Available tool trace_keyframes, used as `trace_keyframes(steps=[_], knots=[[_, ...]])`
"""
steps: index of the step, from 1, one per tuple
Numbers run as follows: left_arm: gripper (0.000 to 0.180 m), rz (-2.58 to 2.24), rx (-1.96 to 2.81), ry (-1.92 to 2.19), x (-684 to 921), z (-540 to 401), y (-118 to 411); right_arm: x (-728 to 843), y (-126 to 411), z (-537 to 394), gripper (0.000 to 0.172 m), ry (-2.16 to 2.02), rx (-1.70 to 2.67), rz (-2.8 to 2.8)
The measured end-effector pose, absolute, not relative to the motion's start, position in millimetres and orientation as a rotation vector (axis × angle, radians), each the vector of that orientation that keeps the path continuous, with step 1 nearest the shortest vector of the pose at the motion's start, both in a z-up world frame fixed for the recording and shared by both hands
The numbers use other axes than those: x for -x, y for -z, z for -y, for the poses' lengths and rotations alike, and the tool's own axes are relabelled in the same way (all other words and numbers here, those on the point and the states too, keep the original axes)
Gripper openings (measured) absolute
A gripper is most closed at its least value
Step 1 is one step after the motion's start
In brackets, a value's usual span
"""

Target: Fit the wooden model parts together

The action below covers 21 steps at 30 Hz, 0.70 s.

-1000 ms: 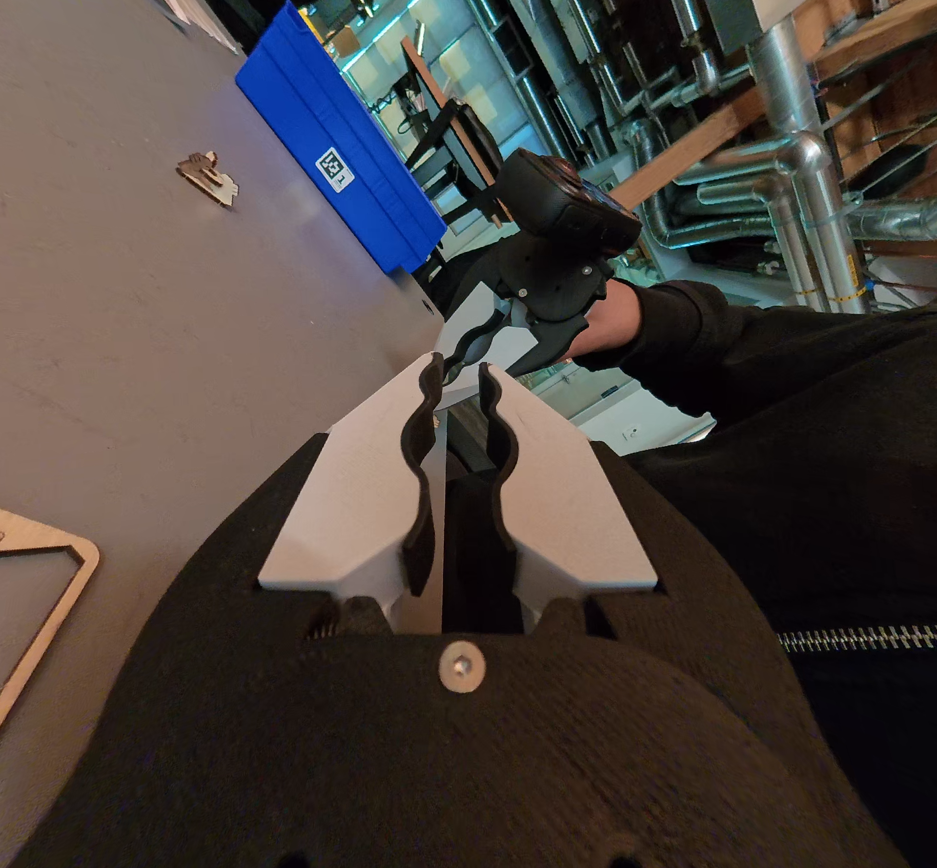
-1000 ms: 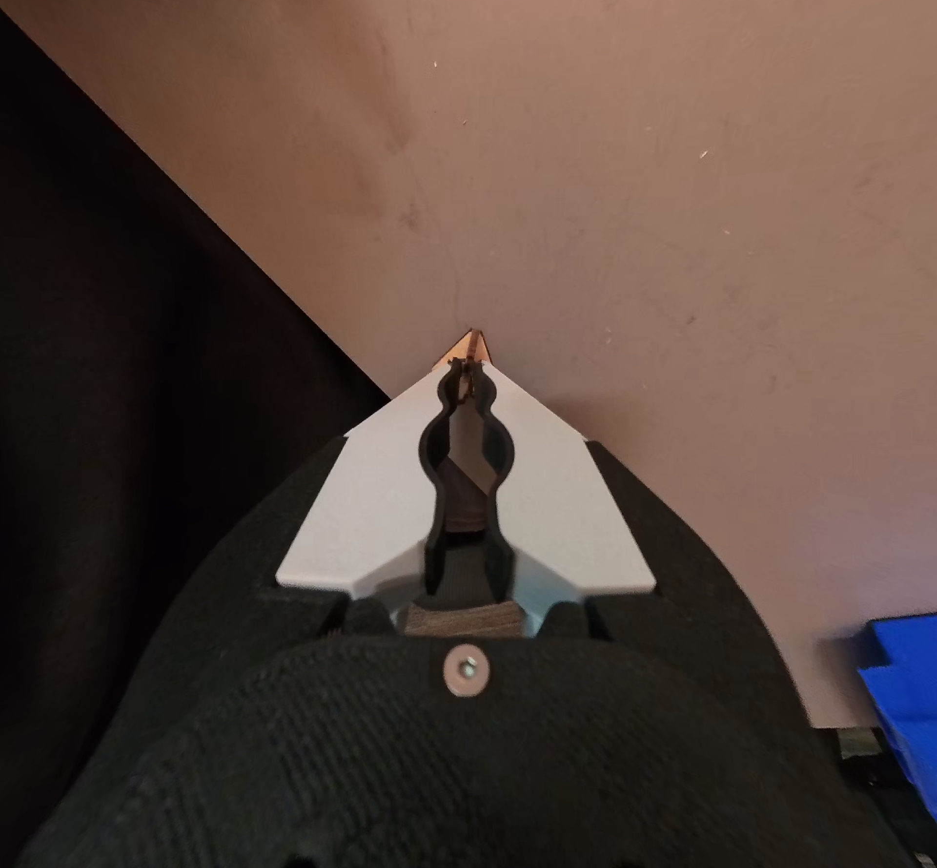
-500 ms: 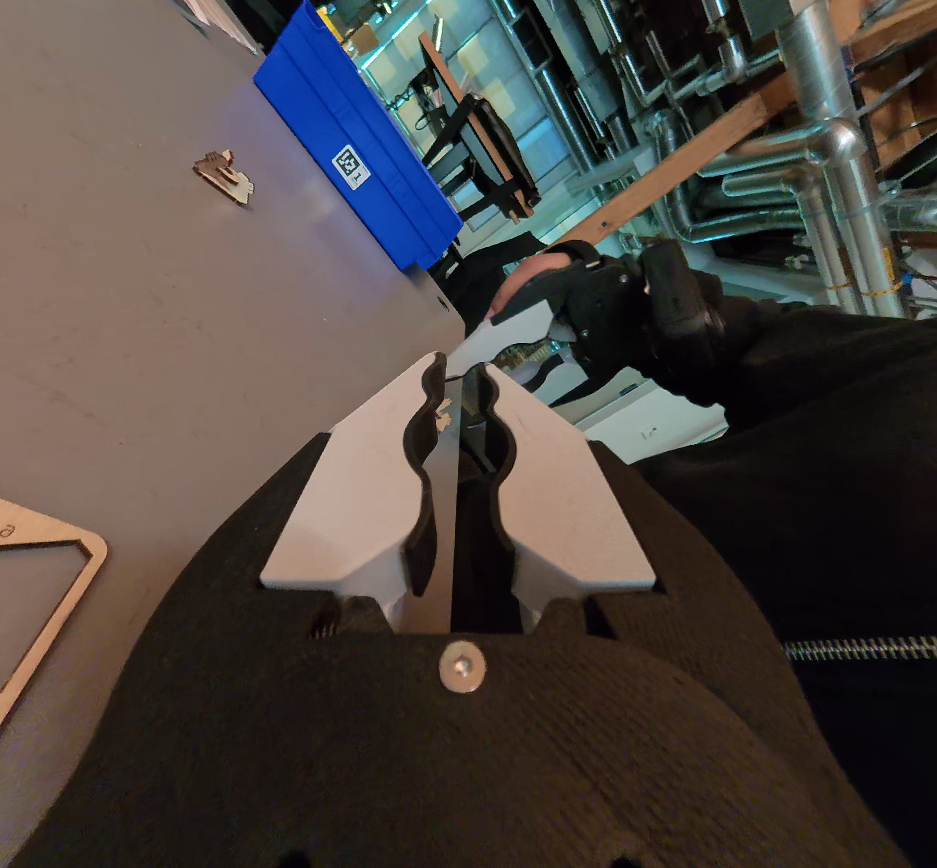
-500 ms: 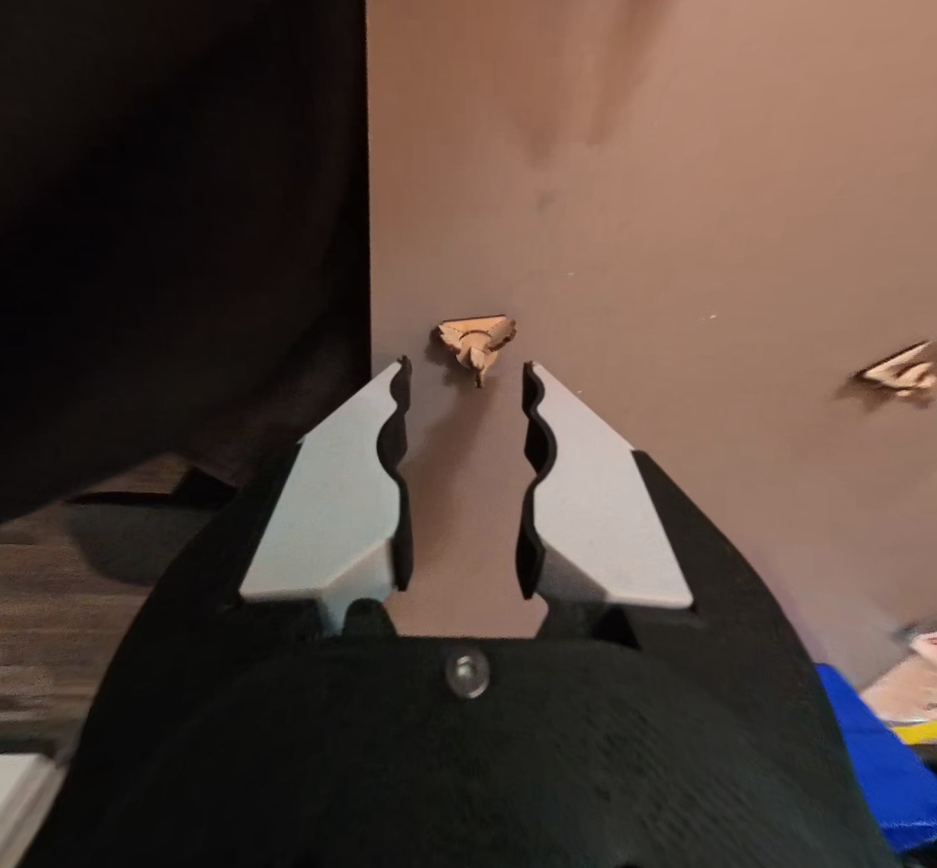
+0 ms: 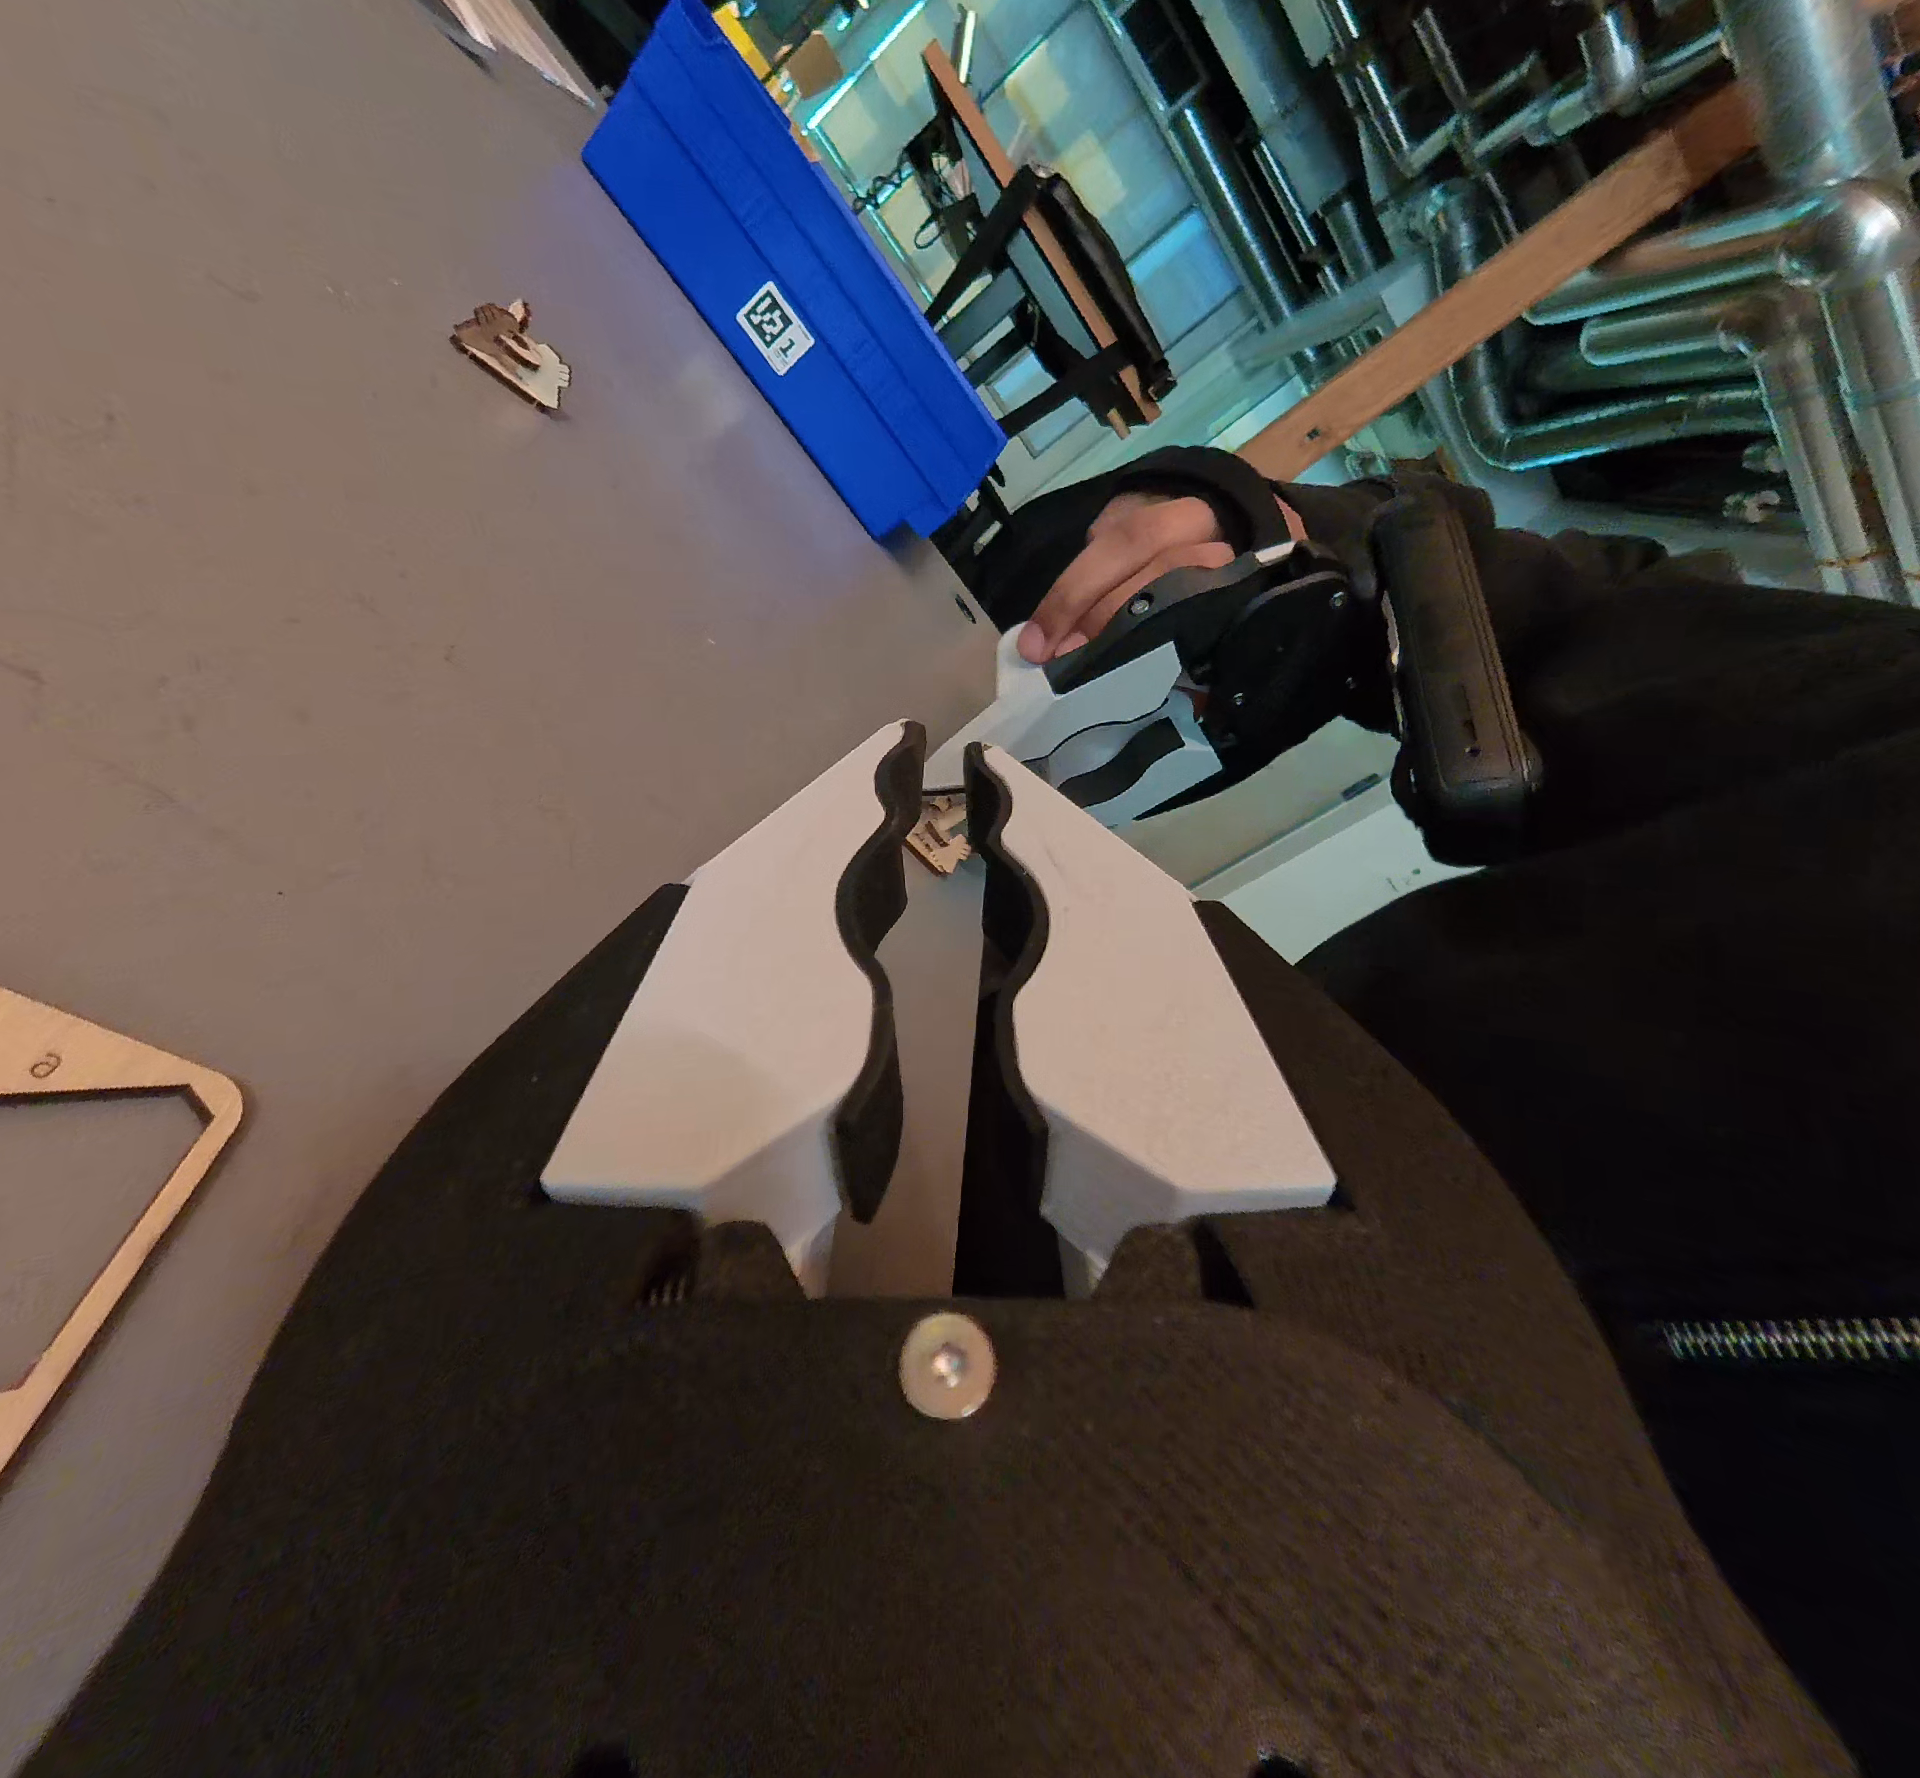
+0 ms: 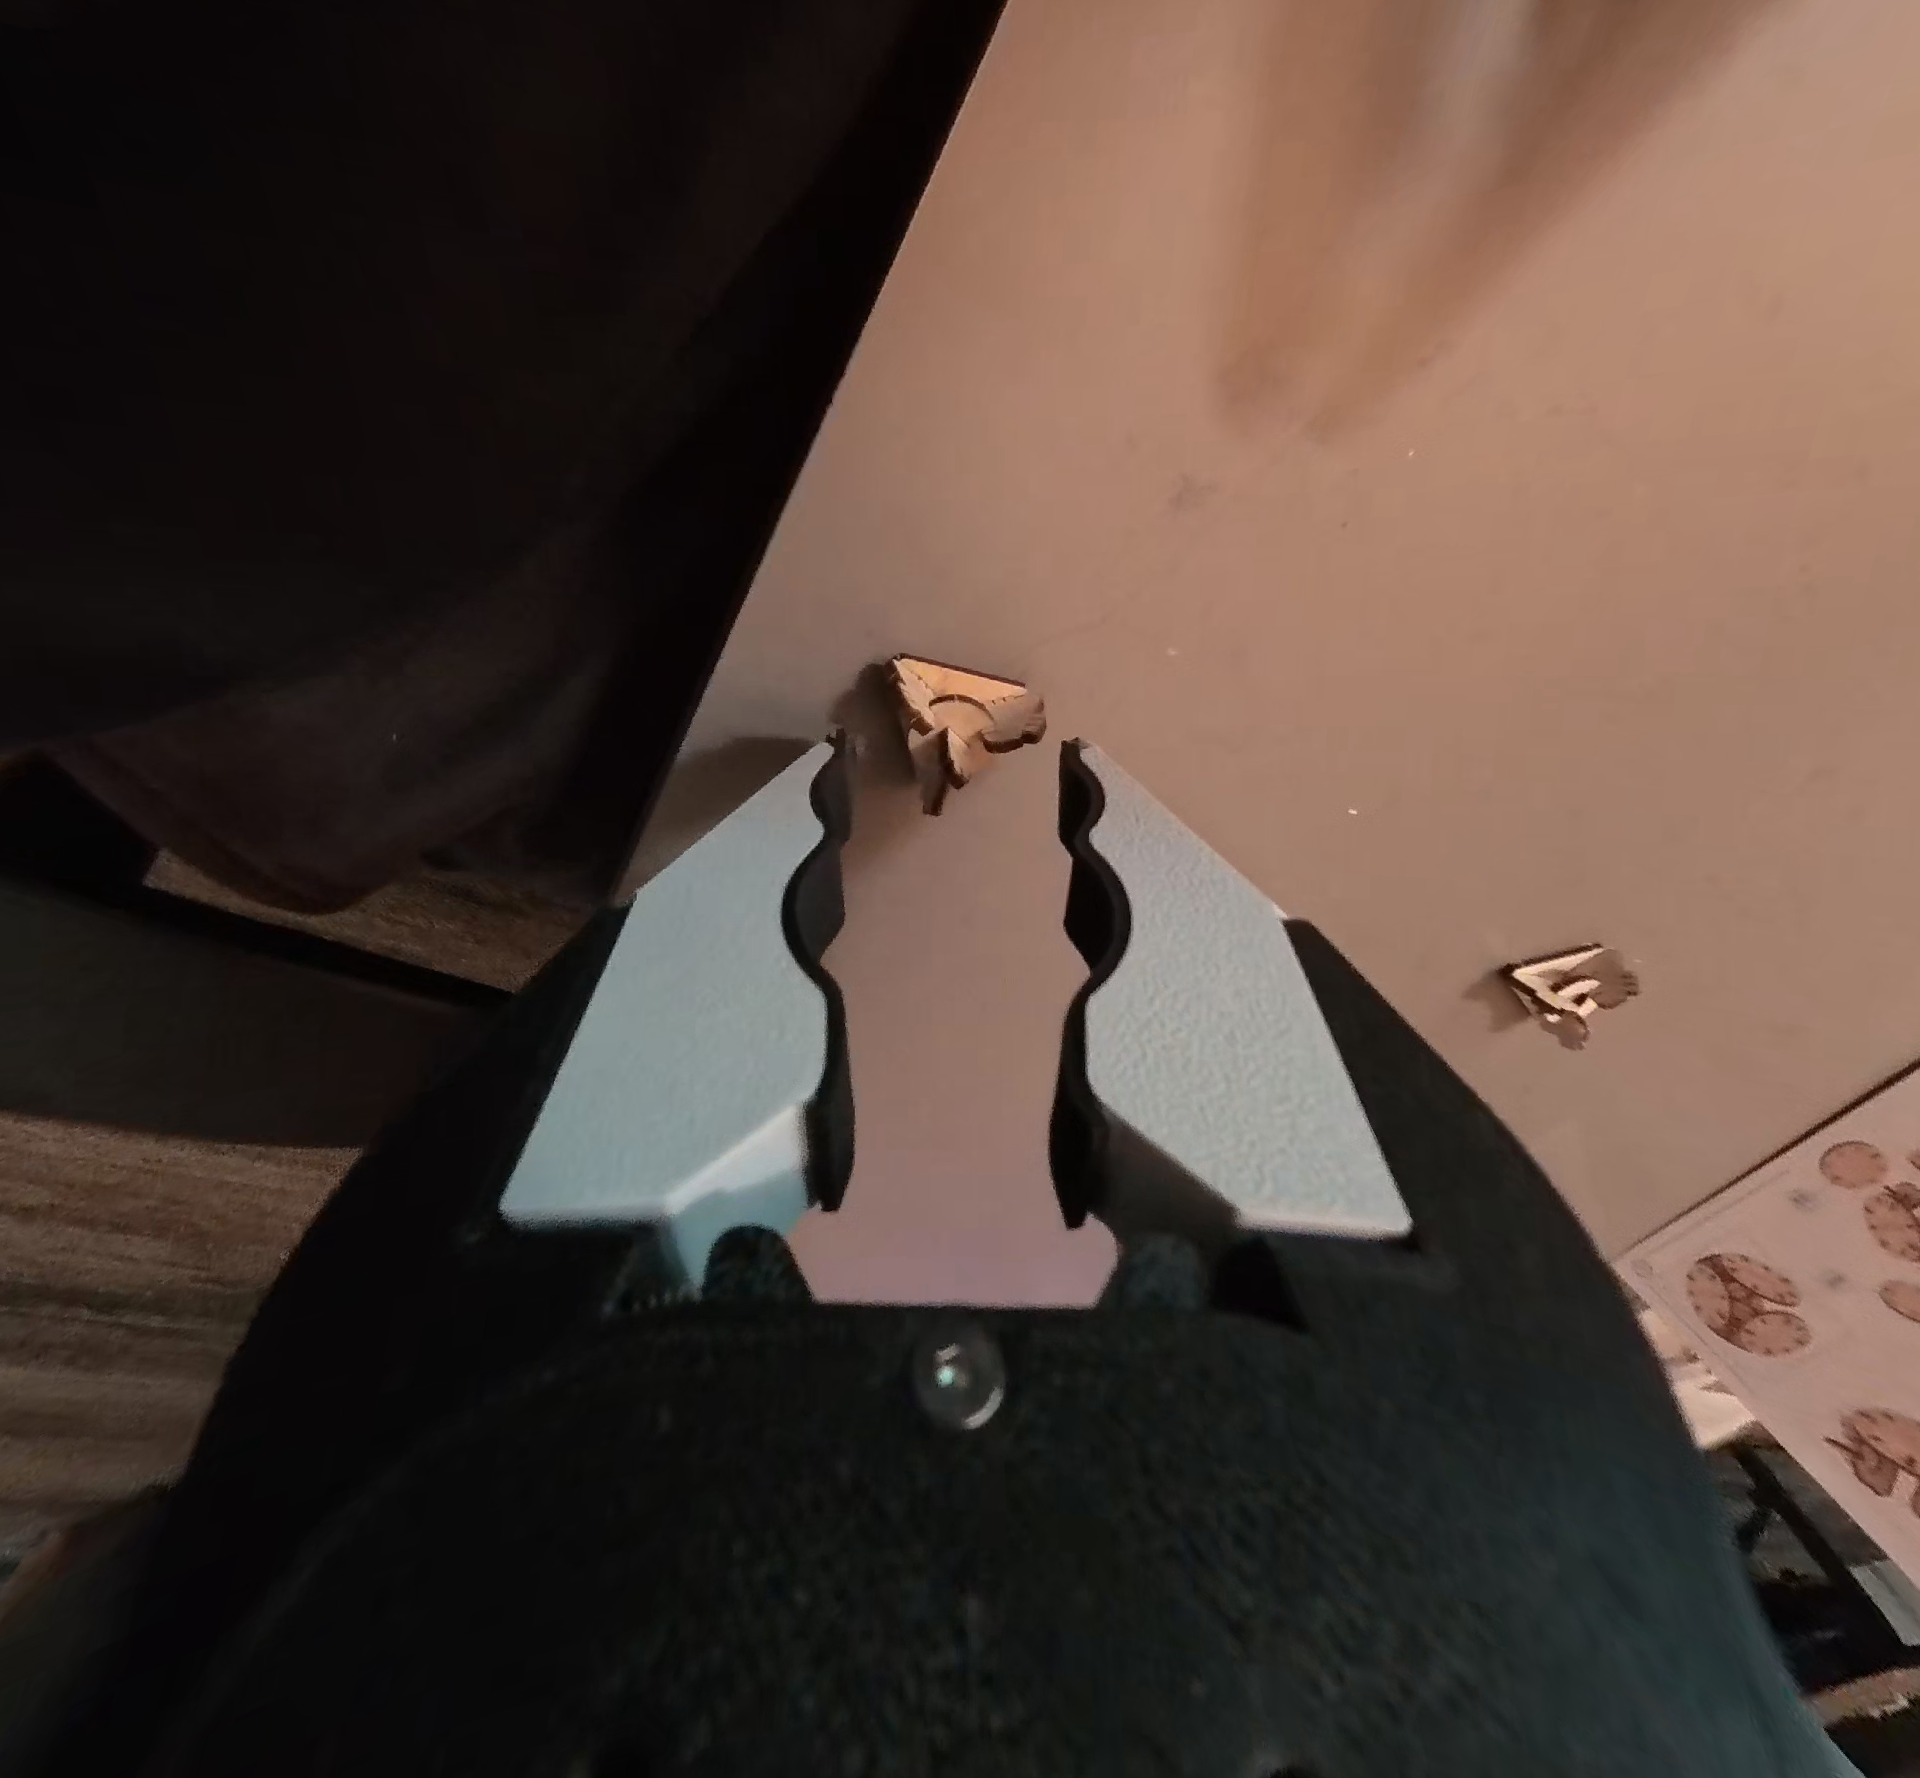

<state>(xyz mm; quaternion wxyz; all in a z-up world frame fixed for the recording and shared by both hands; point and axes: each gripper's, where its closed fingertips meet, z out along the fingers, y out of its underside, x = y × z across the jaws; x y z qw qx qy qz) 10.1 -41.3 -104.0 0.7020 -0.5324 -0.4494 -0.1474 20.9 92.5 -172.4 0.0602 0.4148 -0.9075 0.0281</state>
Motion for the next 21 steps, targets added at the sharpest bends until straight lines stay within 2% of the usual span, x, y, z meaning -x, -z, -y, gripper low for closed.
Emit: trace_keyframes(steps=[9,14,21], knots=[[0.003,1.010,1.178,0.295,-15,42,104,-24,176,-91,0.038,-0.116,-1.283,2.751],[0.003,1.008,1.176,0.296,-17,41,104,-30,170,-83,0.048,-0.175,-1.052,2.922],[0.003,0.998,1.170,0.305,-18,41,102,-28,173,-83,0.045,-0.124,-0.934,2.926]])
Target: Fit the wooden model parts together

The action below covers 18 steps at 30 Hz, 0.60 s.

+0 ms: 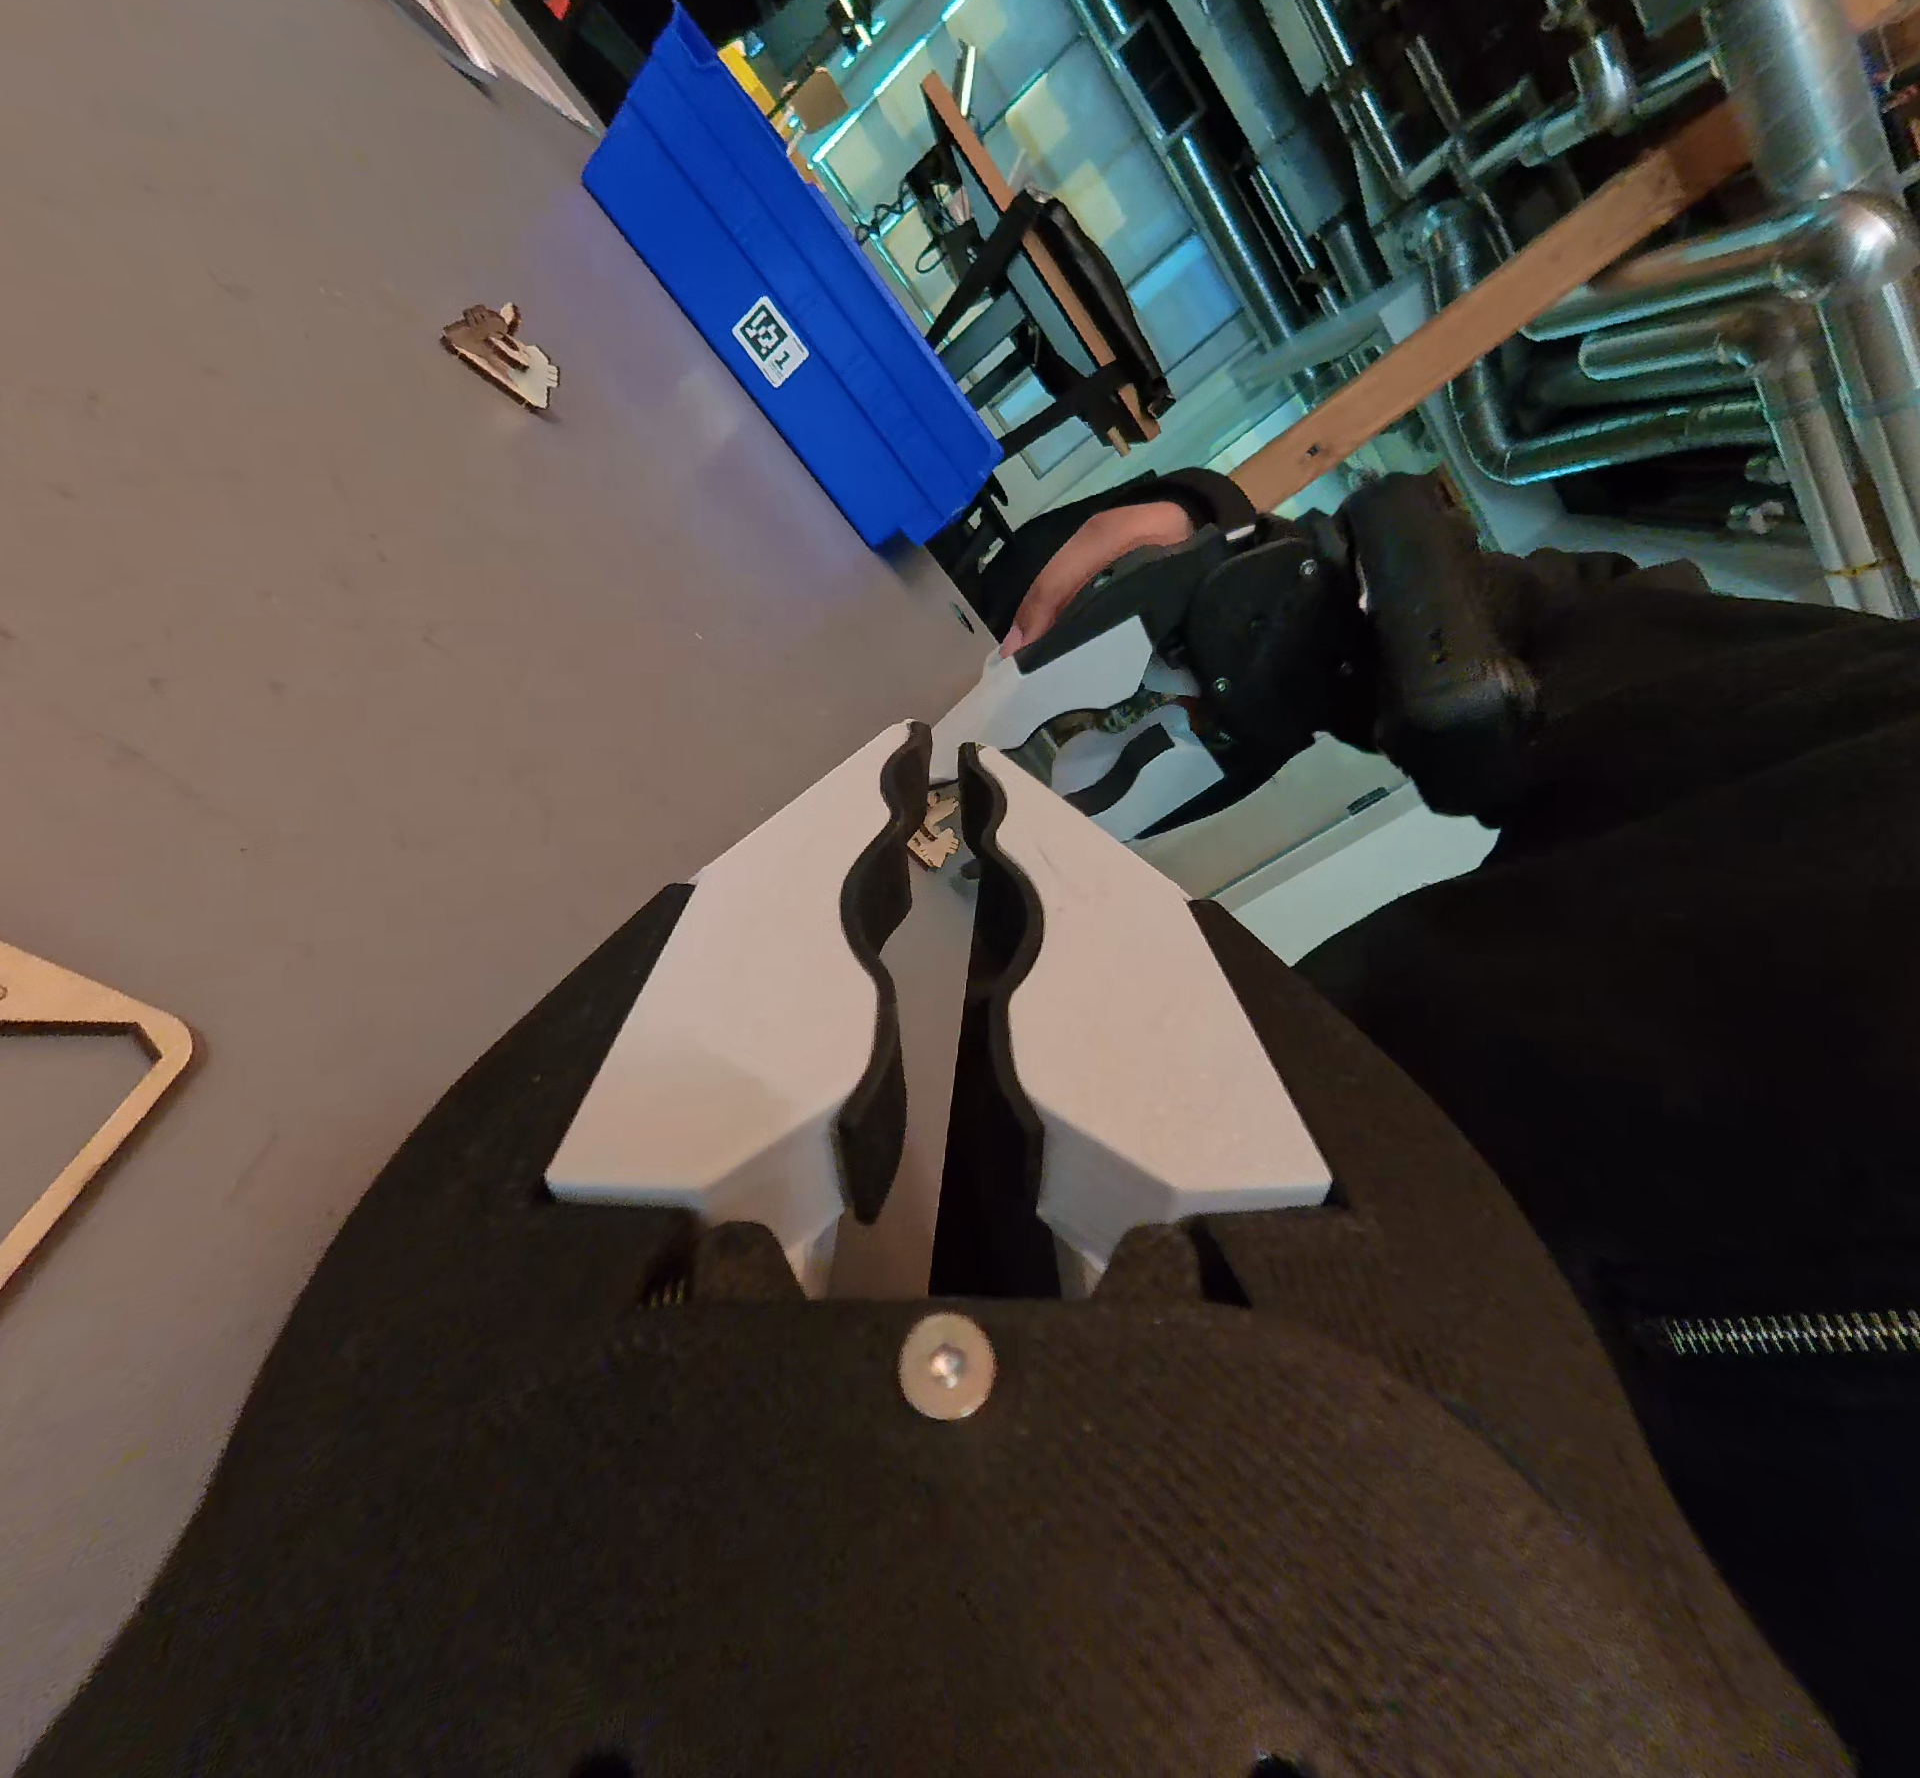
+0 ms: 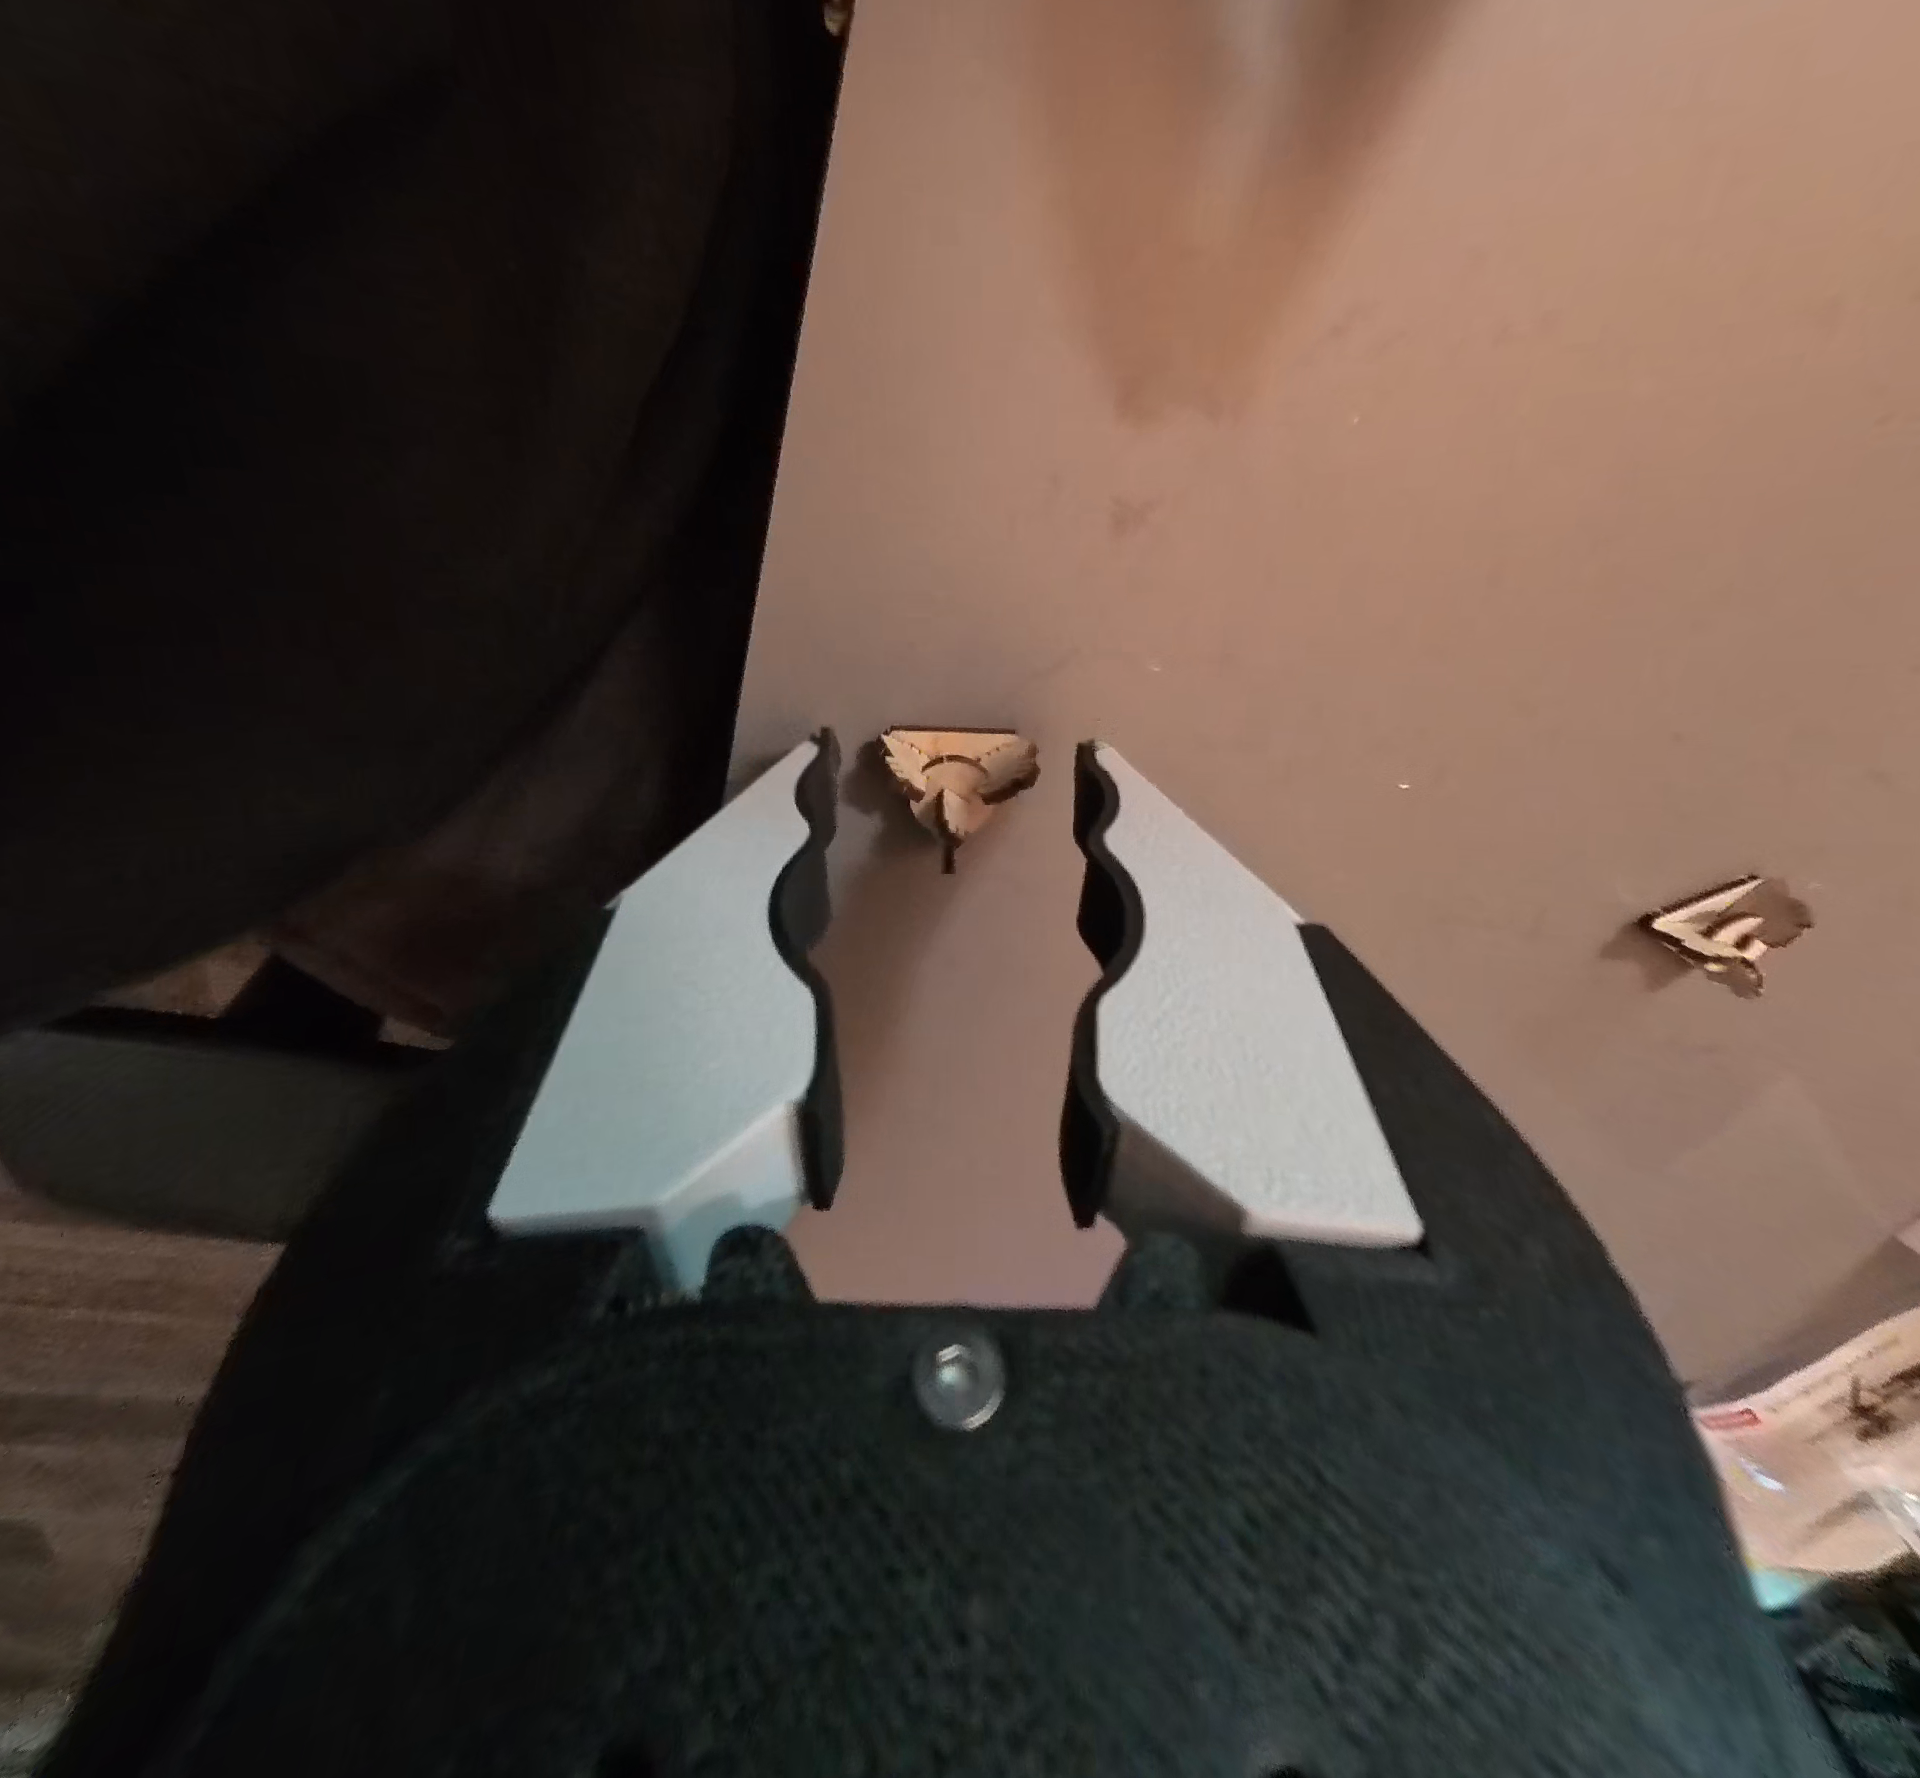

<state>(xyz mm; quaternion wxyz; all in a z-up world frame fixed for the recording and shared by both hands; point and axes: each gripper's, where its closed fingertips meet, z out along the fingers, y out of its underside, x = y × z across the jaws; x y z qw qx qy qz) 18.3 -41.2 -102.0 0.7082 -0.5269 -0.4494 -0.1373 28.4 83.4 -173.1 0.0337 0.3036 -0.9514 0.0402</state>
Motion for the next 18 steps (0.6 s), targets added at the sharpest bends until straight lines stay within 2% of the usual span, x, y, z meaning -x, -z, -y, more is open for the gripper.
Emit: trace_keyframes(steps=[5,9,18], knots=[[0.003,0.997,1.167,0.309,-18.5,41.4,101.7,-25.7,176.3,-87.7,0.041,-0.092,-0.935,2.926],[0.003,0.998,1.164,0.312,-18.3,41.6,101.8,-24.6,177.1,-90.1,0.032,-0.085,-0.955,2.925],[0.003,0.998,1.162,0.316,-18.3,41.6,101.7,-25.9,178.1,-89.0,0.031,-0.089,-0.973,2.908]])
